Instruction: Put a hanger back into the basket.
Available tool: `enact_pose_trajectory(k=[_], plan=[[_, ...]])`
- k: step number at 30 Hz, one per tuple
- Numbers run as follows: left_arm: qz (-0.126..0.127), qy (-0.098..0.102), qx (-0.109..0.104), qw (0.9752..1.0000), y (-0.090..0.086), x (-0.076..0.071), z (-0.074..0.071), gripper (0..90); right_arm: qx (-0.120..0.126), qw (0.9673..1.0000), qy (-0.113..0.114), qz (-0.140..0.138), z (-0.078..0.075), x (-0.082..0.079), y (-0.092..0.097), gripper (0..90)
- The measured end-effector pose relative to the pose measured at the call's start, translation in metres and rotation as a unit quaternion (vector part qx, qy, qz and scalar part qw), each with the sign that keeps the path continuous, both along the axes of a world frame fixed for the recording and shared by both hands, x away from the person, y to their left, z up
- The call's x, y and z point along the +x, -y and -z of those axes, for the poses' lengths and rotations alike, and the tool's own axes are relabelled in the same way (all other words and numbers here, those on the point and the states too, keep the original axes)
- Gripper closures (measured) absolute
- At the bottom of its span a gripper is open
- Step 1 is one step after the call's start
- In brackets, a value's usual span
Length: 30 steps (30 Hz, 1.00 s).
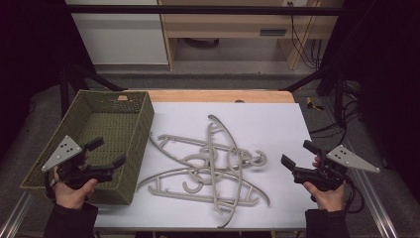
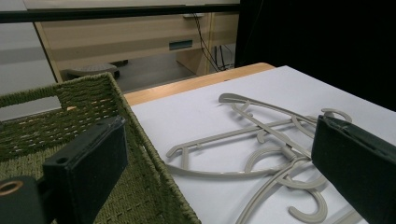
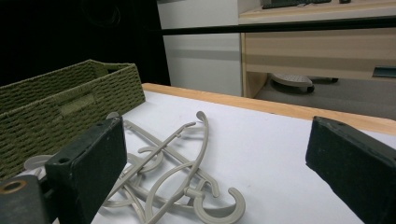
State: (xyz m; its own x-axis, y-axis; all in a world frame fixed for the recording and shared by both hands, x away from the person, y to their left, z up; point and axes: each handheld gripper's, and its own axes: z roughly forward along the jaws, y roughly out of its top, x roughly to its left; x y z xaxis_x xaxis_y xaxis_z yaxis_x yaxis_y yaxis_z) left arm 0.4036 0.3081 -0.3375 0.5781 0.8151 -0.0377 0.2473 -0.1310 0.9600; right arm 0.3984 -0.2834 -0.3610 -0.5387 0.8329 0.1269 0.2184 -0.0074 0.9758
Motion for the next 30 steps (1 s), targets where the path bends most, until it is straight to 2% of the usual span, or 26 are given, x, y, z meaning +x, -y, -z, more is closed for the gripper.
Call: enact_pose_trajectory(k=[4, 6, 9, 14, 19, 22, 24, 27, 30], plan=[[0.002, -0.001, 0.001, 1.0, 0.001, 0.0, 0.001, 3.6, -0.003, 0.9999, -0.01, 0.008, -0.003, -0.001, -0.001, 7.2], [0.003, -0.003, 0.001, 1.0, 0.002, 0.0, 0.001, 3.7, 0.0, 0.9999, -0.013, 0.004, -0.005, -0.002, -0.003, 7.9], [0.005, -0.004, 0.005, 1.0, 0.003, 0.0, 0.002, 3.7, -0.011, 0.9997, -0.02, 0.003, -0.006, -0.002, -0.007, 7.9], [0.008, -0.008, 0.013, 0.9999, 0.007, 0.002, 0.004, 3.8, -0.035, 0.9986, -0.041, -0.002, -0.009, -0.003, -0.024, 10.0], [0.009, -0.007, 0.013, 0.9999, 0.007, 0.001, 0.004, 3.8, -0.039, 0.9978, -0.053, -0.012, -0.006, -0.001, -0.038, 11.4], [0.011, -0.007, 0.014, 0.9998, 0.008, 0.001, 0.004, 3.8, -0.061, 0.995, -0.078, -0.016, 0.002, 0.004, -0.054, 14.5], [0.01, -0.006, 0.013, 0.9999, 0.008, 0.001, 0.004, 3.8, -0.067, 0.9933, -0.092, -0.019, 0.008, 0.007, -0.062, 16.4], [0.01, -0.004, 0.013, 0.9999, 0.007, 0.0, 0.003, 3.9, -0.084, 0.9894, -0.117, -0.02, 0.019, 0.013, -0.076, 20.9], [0.009, -0.002, 0.012, 0.9999, 0.007, 0.0, 0.002, 3.9, -0.107, 0.9838, -0.142, -0.024, 0.03, 0.018, -0.09, 25.7]])
